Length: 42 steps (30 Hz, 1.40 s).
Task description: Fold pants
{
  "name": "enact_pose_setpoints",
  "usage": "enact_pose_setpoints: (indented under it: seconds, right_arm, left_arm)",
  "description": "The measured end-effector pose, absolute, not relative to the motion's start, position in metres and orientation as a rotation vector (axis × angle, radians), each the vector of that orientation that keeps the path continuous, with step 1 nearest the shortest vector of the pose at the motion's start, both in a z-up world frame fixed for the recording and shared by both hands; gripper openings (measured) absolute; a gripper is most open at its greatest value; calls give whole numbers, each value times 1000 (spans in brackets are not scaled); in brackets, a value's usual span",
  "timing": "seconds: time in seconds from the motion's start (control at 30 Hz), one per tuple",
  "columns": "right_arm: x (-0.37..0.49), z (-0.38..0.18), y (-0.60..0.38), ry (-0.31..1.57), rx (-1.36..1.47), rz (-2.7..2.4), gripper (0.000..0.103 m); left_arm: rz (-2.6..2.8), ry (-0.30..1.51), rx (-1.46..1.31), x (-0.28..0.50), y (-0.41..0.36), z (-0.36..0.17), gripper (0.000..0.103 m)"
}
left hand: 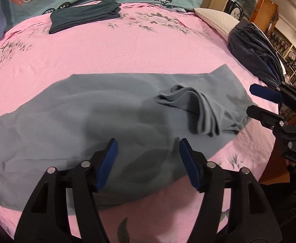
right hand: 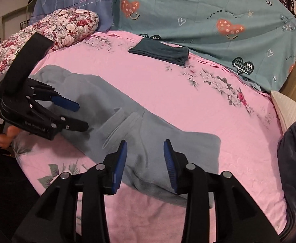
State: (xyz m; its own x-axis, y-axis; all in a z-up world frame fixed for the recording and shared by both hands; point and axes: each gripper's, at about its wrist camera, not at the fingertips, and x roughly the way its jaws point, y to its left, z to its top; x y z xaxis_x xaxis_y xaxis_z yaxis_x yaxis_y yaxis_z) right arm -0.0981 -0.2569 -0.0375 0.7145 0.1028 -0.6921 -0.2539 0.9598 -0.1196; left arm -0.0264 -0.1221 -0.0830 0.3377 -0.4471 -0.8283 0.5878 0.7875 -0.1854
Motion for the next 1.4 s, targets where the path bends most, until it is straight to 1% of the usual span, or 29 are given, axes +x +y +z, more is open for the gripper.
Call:
enact_pose_setpoints:
  seconds: [0.2,0.23,0.27,0.43,0.47,0.5,0.53,0.57,0.67,0.77,0.83,0.87,0.9,0.97,1.03,1.07,1.17,1.27,1.4]
  right_arm:
    - [-90,-47,-229,790,-306,287,41]
    - [-86,-49,-224,796,-315,293,42]
    - [-83,-51,-221,805,-318,306,45]
    - [-65,-76,-202,856,-413,268,46]
    - [-61,-83,-202,868,-424,242,45]
    - [-56,-86,-205,883,-403,236,27]
    - [-52,-86,-210,895,-363,243,14]
    - [-49,-82,-217,899,-316,241,12]
    - [-48,-56,-246,818,-189,166,11]
    - [-59,-22,-272,688,-71,48,11]
    - [-66,-12,-266,645,-64,54,15]
    - [-64,-16,-255,670,-87,97,16]
    - [-60,-24,-241,717,-120,151,25]
    - [-48,-47,-219,818,-168,234,41]
    - [-43,-66,-205,874,-190,285,41]
    - [-42,-66,-207,887,-167,314,41]
    - [-53,-43,-221,830,-121,345,41]
    - [-59,-28,-237,811,-184,249,43]
    - [-55,-51,-233,896,-239,262,43]
  left_arm:
    - [-673,1028,146,-29,-119,-84,65]
    - [-669,1028,145,-29,-117,-84,65]
    - [-667,1028,144,-28,-116,-84,65]
    - [-655,1025,129,-28,-110,-84,65]
    - [-654,1026,125,-28,-109,-84,65]
    - [-653,1027,123,-28,-108,-85,65]
    - [-652,1026,121,-28,-106,-85,65]
    - [-652,1024,119,-28,-105,-85,65]
    - [-648,1018,105,-27,-99,-83,65]
    - [-635,1008,77,-22,-89,-81,65]
    - [-626,1008,61,-19,-83,-81,67]
    - [-622,1010,58,-18,-81,-81,67]
    - [-618,1012,59,-17,-79,-82,68]
    - [-616,1017,59,-17,-77,-84,68]
    - [-616,1015,63,-20,-75,-83,68]
    - [-616,1013,65,-22,-73,-82,69]
    - [-622,1012,78,-25,-70,-81,71]
    - [-632,1002,93,-27,-72,-78,72]
    - [-634,1003,92,-25,-78,-79,72]
